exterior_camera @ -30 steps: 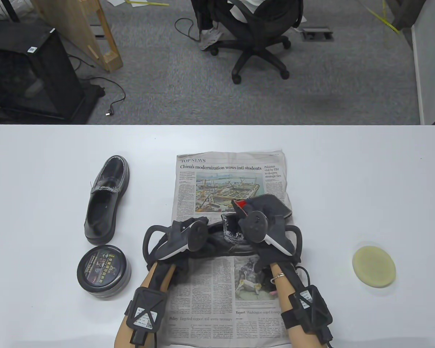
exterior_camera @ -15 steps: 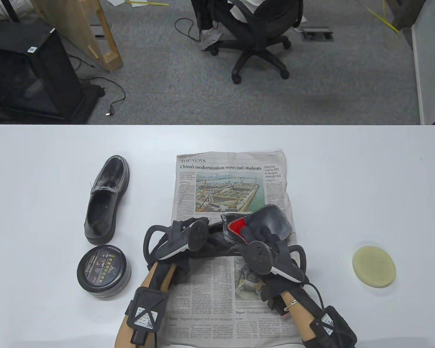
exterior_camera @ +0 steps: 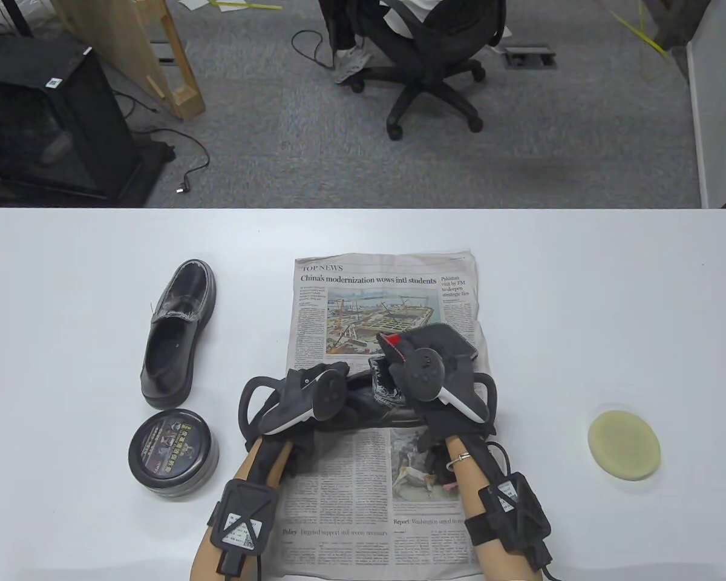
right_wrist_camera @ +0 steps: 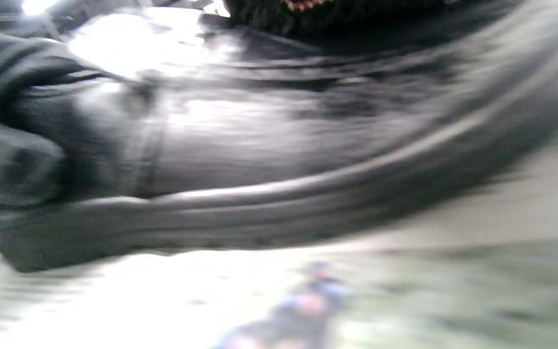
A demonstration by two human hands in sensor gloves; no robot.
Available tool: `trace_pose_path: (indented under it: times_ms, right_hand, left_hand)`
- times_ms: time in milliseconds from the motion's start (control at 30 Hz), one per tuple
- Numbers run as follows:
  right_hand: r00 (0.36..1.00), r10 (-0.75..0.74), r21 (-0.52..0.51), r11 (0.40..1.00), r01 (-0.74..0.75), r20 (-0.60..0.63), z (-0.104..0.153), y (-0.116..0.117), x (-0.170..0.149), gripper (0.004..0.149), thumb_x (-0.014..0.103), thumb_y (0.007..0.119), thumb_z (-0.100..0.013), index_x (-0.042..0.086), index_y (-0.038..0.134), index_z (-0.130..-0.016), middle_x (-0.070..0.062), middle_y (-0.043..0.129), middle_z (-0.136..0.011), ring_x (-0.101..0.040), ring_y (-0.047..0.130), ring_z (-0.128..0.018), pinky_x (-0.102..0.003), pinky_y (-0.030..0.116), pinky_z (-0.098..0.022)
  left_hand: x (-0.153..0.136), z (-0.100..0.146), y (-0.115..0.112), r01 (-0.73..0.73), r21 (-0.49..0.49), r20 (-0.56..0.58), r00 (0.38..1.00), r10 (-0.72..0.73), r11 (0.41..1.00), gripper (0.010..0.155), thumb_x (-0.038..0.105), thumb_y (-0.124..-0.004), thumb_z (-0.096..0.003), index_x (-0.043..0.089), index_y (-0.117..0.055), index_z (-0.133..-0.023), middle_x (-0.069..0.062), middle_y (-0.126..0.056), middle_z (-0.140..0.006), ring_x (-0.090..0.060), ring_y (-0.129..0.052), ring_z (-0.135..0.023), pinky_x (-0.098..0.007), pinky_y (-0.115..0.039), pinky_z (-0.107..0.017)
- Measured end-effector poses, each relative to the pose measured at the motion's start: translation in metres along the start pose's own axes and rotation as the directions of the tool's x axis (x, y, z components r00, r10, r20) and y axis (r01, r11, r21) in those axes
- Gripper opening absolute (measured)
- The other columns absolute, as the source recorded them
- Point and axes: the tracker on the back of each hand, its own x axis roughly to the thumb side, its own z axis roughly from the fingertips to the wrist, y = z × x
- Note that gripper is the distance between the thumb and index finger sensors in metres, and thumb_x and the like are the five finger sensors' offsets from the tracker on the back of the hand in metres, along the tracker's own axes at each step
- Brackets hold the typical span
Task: Dip and apply leather care cream with polishing sponge on shoes
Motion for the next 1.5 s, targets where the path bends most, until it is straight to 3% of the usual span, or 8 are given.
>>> trace_pose_path:
  times_ms: [167,367,533,633,800,1067,1300,1500]
  right_hand:
    - [0.99,0.138,-0.022,0.99,-0.139,-0.042,0.019,0.001,-0.025,0.058,0.043,0.039,-0.065,0.016,0.035,-0.117,-0.018,0.031,-0.12,-0.049,0.034,-0.108,-0.061,0.039,-0.072]
    - [0.973,0.222,-0.053,0.974,-0.219,0.059,0.051,0.006,-0.02,0.057,0.04,0.041,-0.065,0.012,0.039,-0.115,-0.02,0.035,-0.118,-0.052,0.041,-0.106,-0.059,0.048,-0.072]
    - [0.969,0.063,-0.032,0.998,-0.057,0.238,0.066,0.005,0.012,0.058,0.041,0.041,-0.066,0.011,0.04,-0.115,-0.021,0.04,-0.118,-0.052,0.047,-0.105,-0.062,0.052,-0.072]
    - [0.953,-0.056,-0.019,0.998,0.065,0.296,0.058,0.002,0.033,0.057,0.041,0.04,-0.066,0.014,0.039,-0.116,-0.02,0.037,-0.119,-0.053,0.043,-0.106,-0.063,0.049,-0.072]
    - [0.97,-0.043,0.026,0.999,0.037,0.238,0.022,-0.001,0.046,0.058,0.045,0.038,-0.066,0.018,0.035,-0.117,-0.019,0.032,-0.122,-0.051,0.035,-0.109,-0.065,0.039,-0.072]
    - [0.999,0.023,0.041,0.999,-0.024,0.024,0.0,0.001,0.003,0.062,0.046,0.039,-0.065,0.016,0.031,-0.118,-0.019,0.032,-0.122,-0.05,0.032,-0.11,-0.064,0.032,-0.072]
    - [0.986,0.167,0.029,0.985,-0.168,0.021,0.035,0.004,-0.03,0.059,0.042,0.039,-0.066,0.017,0.025,-0.117,-0.02,0.02,-0.12,-0.052,0.028,-0.108,-0.064,0.035,-0.071]
    - [0.972,0.149,0.014,0.988,-0.154,0.181,0.067,0.011,-0.004,0.058,0.039,0.04,-0.066,0.013,0.029,-0.117,-0.021,0.026,-0.12,-0.056,0.031,-0.106,-0.066,0.039,-0.07]
  left_hand:
    - [0.001,0.0,0.001,0.027,-0.012,-0.002,1.0,-0.027,1.0,0.086,0.069,-0.075,-0.0328,0.03,-0.062,-0.108,0.003,-0.085,-0.105,-0.022,-0.093,-0.091,-0.043,-0.083,-0.068]
    - [0.001,0.0,0.001,0.014,-0.003,-0.009,1.0,-0.014,1.0,0.086,0.068,-0.076,-0.032,0.031,-0.063,-0.108,0.003,-0.085,-0.105,-0.023,-0.093,-0.091,-0.044,-0.083,-0.067]
    - [0.001,0.0,0.0,0.007,-0.005,0.001,1.0,-0.007,1.0,0.085,0.067,-0.077,-0.0314,0.032,-0.063,-0.108,0.004,-0.084,-0.106,-0.022,-0.091,-0.093,-0.045,-0.081,-0.068]
    - [0.001,0.0,0.0,0.003,-0.008,0.008,1.0,-0.003,1.0,0.085,0.067,-0.077,-0.0313,0.033,-0.062,-0.108,0.005,-0.083,-0.107,-0.022,-0.09,-0.094,-0.045,-0.081,-0.069]
    - [0.001,0.0,0.0,-0.001,-0.008,0.012,1.0,0.001,1.0,0.086,0.067,-0.077,-0.0309,0.034,-0.061,-0.108,0.006,-0.082,-0.108,-0.022,-0.09,-0.095,-0.046,-0.08,-0.07]
    - [0.001,0.0,0.0,0.01,-0.002,-0.003,1.0,-0.01,1.0,0.087,0.068,-0.077,-0.0309,0.032,-0.061,-0.109,0.005,-0.084,-0.106,-0.022,-0.092,-0.091,-0.044,-0.081,-0.068]
    - [0.001,0.0,0.001,0.024,0.0,-0.013,1.0,-0.024,1.0,0.086,0.068,-0.076,-0.0313,0.032,-0.063,-0.108,0.004,-0.085,-0.105,-0.023,-0.093,-0.089,-0.044,-0.082,-0.066]
    - [0.002,0.0,0.0,0.011,0.0,-0.004,1.0,-0.011,1.0,0.085,0.068,-0.077,-0.0306,0.033,-0.063,-0.107,0.005,-0.085,-0.106,-0.023,-0.092,-0.091,-0.045,-0.081,-0.068]
